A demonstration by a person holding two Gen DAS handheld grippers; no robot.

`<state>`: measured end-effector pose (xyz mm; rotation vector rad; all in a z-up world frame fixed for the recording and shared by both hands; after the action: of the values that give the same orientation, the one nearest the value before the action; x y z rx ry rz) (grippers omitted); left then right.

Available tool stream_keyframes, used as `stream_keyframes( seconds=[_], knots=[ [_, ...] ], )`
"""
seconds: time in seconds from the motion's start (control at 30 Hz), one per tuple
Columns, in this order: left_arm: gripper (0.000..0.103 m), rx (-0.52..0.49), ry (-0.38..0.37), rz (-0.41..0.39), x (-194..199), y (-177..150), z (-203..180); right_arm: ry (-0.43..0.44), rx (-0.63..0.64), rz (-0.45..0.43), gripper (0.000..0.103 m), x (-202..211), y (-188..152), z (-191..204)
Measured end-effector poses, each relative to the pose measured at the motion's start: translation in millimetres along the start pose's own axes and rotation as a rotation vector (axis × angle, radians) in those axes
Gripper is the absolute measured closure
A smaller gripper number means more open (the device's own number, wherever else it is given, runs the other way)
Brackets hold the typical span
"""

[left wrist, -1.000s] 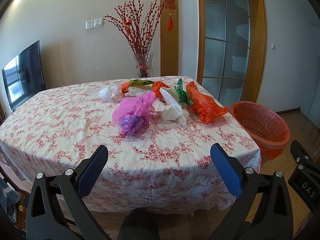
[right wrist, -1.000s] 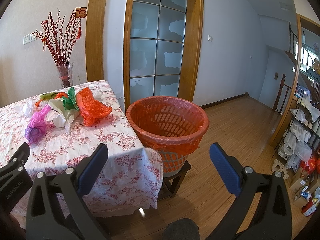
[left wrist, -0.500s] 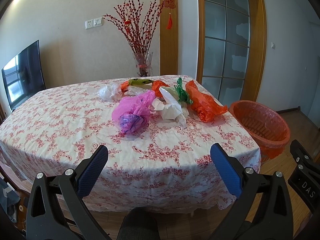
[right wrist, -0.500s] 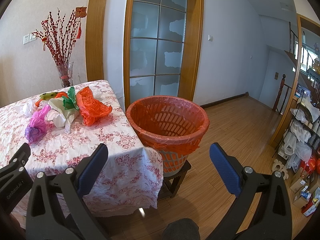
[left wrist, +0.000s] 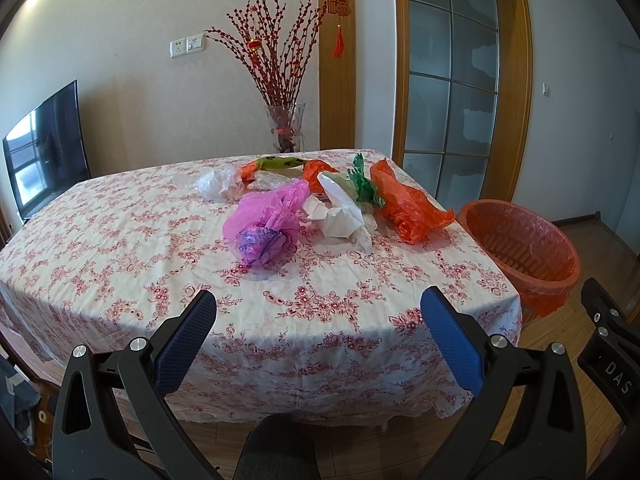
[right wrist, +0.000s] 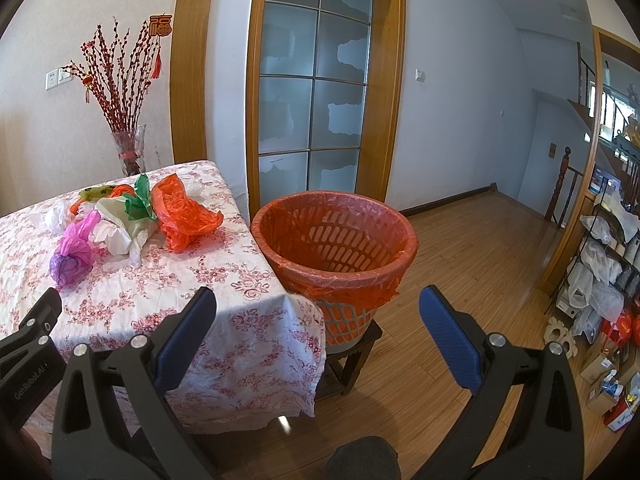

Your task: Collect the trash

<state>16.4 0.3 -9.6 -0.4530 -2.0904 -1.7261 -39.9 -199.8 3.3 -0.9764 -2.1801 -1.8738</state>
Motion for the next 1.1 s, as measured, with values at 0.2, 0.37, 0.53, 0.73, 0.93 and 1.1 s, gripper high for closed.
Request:
stream_keyframes(
  seconds=[0.2,0.37,0.53,0.73,0.93,1.1],
  knots=[
    [0.002,0.000,0.000,0.001,2,0,0,0.000,-0.001,0.001,0.004,0,0,0],
    [0.002,0.001,-0.001,0.002,7,-2,2,0.000,-0.001,0.001,0.004,0,-1,-1],
    [0.002,0.001,0.001,0.006,1,1,0,-0.001,-0.002,0.002,0.004,0,-1,-2],
    [0.002,0.010,0.002,0.019,-3,-6,1,-0.002,-0.003,0.017,0.004,-9,0,-2],
    [0.002,0.058,0.022,0.045,-26,6,19,0.021,-0.004,0.040,0.004,-23,-1,3],
    [0.002,0.112,0.043,0.059,-55,26,39,0.057,-0.003,0.052,0.004,-38,1,10]
  ],
)
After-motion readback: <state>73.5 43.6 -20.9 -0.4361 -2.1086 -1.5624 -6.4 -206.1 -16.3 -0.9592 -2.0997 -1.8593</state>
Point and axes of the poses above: each gripper's, at about its wrist camera, not at the fingertips, and x roughly against the way its jaws point, z to its left, y to its top, the point moved 2 cm from there along -x, roughly the way its jaws point, and after that the axes turned 12 degrees about x, right-handed, at the moved point
